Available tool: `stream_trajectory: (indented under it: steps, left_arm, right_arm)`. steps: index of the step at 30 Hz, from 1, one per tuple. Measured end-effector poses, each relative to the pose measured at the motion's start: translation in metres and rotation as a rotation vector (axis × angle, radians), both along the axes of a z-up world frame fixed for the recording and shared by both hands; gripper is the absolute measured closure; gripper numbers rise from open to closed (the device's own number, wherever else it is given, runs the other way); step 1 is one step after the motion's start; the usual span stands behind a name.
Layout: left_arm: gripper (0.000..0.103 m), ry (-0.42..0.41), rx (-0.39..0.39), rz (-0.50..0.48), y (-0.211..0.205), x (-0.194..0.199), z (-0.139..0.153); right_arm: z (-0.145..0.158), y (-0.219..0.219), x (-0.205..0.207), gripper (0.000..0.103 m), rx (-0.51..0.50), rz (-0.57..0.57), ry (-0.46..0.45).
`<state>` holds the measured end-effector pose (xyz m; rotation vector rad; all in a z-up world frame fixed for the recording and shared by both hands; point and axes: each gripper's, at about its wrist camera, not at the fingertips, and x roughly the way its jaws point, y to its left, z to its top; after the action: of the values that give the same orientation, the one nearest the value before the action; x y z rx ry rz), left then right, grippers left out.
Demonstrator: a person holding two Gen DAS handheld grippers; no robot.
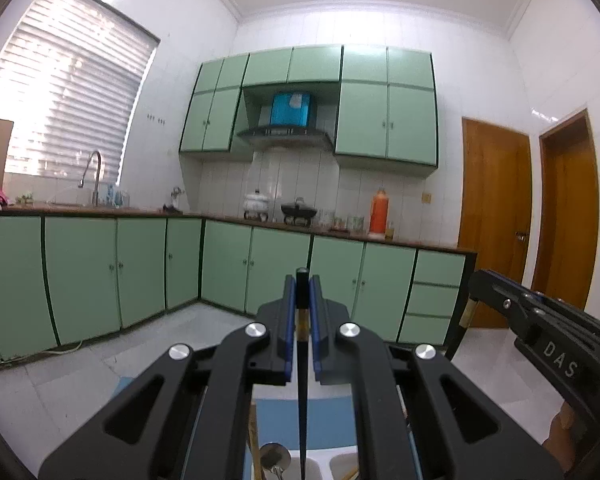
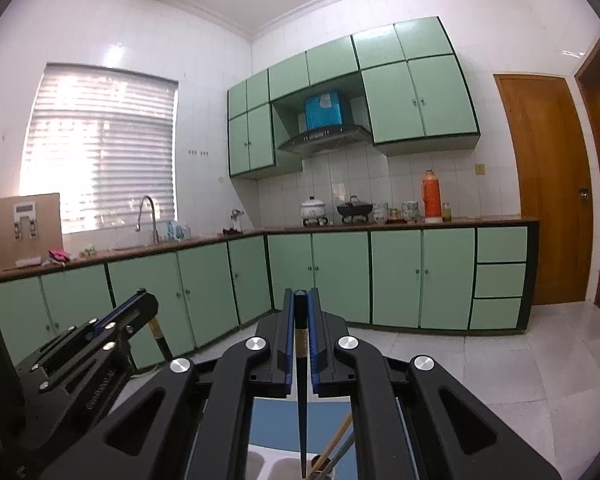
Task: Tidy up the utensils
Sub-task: 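Lower both black chopsticks into the white holder and open both tools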
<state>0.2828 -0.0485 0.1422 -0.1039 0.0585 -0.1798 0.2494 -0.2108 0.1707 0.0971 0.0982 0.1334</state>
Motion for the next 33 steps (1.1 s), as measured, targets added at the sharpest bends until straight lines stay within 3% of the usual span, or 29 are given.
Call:
stream_trajectory:
  steps: [9, 17, 33]
  left_arm:
    - [0.097, 0.092, 0.019, -0.012, -0.001, 0.044, -0.038]
    - [0.097, 0.14, 0.023, -0.019, 0.005, 0.06, -0.061]
    - [0.097, 0.121, 0.037, -0.016, 0.007, 0.054, -0.066]
  right_arm:
    - [-0.036, 0.003, 0.034, 0.097, 0.01, 0.031, 0.052]
    - [-0.061, 0.003, 0.052, 0.097, 0.035, 0.048, 0.099]
    - [-0.097, 0.004, 0.065, 0.097, 0.042, 0.042, 0.199]
